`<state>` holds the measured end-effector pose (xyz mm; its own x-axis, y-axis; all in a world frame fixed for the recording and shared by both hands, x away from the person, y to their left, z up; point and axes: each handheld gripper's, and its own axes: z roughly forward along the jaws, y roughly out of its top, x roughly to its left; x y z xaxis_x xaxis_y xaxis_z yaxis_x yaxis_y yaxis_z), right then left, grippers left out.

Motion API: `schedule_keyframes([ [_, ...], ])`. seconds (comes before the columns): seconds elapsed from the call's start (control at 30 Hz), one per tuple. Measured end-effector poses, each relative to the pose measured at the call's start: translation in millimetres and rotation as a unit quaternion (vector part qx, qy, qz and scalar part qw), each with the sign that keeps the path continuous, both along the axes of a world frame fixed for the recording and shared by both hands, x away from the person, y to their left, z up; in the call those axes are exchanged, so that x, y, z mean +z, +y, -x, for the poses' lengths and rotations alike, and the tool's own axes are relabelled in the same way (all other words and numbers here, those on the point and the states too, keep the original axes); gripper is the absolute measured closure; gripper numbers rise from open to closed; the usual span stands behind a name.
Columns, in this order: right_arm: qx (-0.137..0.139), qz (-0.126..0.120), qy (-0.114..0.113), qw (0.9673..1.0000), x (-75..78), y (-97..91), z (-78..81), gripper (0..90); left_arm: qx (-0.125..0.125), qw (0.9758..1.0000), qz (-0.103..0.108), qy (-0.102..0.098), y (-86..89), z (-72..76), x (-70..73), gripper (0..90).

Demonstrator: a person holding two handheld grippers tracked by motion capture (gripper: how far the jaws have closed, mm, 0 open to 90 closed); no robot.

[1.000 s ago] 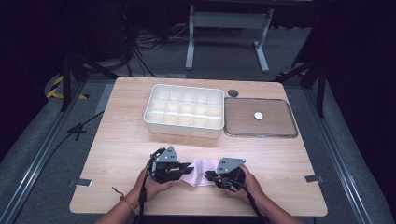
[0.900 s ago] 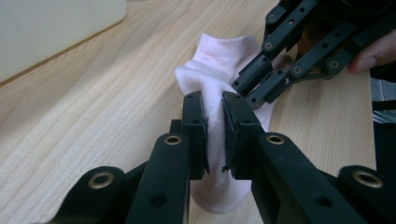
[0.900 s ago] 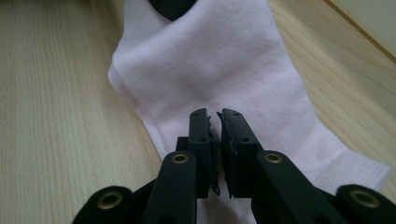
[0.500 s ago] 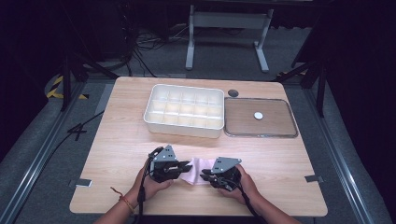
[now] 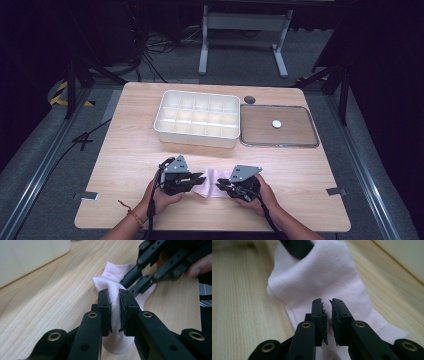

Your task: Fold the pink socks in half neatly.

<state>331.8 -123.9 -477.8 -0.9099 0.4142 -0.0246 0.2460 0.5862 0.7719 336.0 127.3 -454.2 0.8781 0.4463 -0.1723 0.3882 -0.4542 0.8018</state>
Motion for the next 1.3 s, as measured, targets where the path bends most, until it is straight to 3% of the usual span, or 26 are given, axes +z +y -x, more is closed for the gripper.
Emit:
schedule_keyframes([
  [0.27, -0.001, 0.004, 0.007, 1.0000, -3.1, 19.3, -5.5, 83.7, 0.001, 1.0000, -0.001, -0.009, -4.5, -1.0, 4.7, 80.1],
  [0.4, -0.001, 0.004, 0.010, 0.9999, -2.6, 20.1, -5.8, 80.7, -0.001, 0.9999, -0.003, -0.011, -9.2, -3.9, 6.0, 80.0],
  [0.43, -0.003, 0.003, 0.009, 0.9999, -2.0, 18.7, -6.1, 76.7, 0.000, 0.9999, -0.006, -0.012, -9.9, -3.8, 5.8, 80.1],
  [0.53, -0.003, -0.002, -0.002, 1.0000, 5.3, 10.3, -6.1, 75.6, -0.001, 0.9999, -0.012, -0.013, -9.6, -3.1, 6.1, 80.1],
  [0.67, -0.029, -0.029, -0.009, 0.9991, 20.0, -16.7, -12.8, 74.9, 0.008, 0.9999, -0.005, -0.009, -6.8, -3.6, 6.0, 80.1],
  [0.8, -0.051, -0.005, -0.014, 0.9986, 22.1, -38.5, -18.4, 73.2, 0.003, 0.9997, -0.020, -0.013, -9.0, -3.5, 6.3, 80.0],
  [0.87, -0.057, -0.005, -0.002, 0.9983, 21.1, -44.8, -20.8, 72.1, 0.003, 0.9995, -0.026, -0.016, -10.7, -4.5, 6.7, 79.6],
  [1.13, -0.055, 0.004, 0.013, 0.9984, 14.1, -42.4, -22.1, 70.7, 0.003, 0.9986, -0.051, -0.014, -16.2, -9.1, 5.8, 79.4],
  [1.3, -0.048, 0.025, 0.020, 0.9983, 5.5, -37.3, -22.3, 71.5, 0.003, 0.9978, -0.065, -0.013, -23.6, -11.7, 4.0, 79.3],
])
